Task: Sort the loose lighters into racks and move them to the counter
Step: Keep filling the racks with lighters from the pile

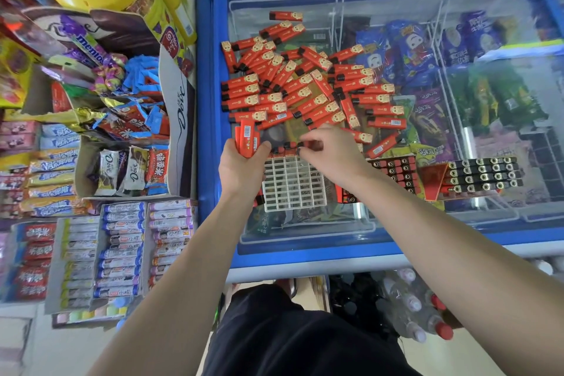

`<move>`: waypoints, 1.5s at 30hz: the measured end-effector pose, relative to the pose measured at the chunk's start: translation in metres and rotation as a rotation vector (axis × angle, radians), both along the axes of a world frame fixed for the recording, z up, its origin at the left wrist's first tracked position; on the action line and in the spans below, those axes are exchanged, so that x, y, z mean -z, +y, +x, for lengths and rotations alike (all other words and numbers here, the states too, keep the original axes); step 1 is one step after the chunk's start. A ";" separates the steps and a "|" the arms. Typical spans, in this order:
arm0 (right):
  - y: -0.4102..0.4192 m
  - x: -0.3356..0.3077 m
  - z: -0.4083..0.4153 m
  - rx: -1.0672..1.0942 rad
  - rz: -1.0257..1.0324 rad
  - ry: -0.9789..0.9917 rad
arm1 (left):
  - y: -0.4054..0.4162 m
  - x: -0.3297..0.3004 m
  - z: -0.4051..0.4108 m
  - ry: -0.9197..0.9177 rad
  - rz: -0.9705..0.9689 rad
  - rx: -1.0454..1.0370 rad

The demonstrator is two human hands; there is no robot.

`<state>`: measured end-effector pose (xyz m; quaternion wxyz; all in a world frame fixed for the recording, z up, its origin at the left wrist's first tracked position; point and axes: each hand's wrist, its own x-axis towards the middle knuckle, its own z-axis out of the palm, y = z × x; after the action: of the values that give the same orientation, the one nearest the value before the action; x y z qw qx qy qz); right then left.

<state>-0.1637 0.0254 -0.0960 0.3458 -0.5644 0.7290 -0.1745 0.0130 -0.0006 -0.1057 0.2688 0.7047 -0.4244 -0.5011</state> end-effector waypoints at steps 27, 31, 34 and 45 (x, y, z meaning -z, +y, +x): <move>0.041 -0.045 0.038 0.000 0.107 -0.283 | 0.011 -0.024 -0.008 0.767 0.212 -0.372; 0.043 -0.048 0.024 0.110 0.077 -0.355 | 0.008 -0.024 -0.004 0.742 0.191 -0.383; 0.040 -0.053 0.003 0.181 0.066 -0.342 | 0.006 -0.025 0.000 0.697 0.153 -0.408; 0.013 -0.027 -0.027 0.011 -0.032 0.095 | 0.017 -0.012 0.004 0.221 0.052 -0.114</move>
<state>-0.1905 0.0386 -0.0692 0.3010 -0.5736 0.7447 -0.1609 0.0167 0.0162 -0.0941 0.3234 0.6751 -0.3382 -0.5704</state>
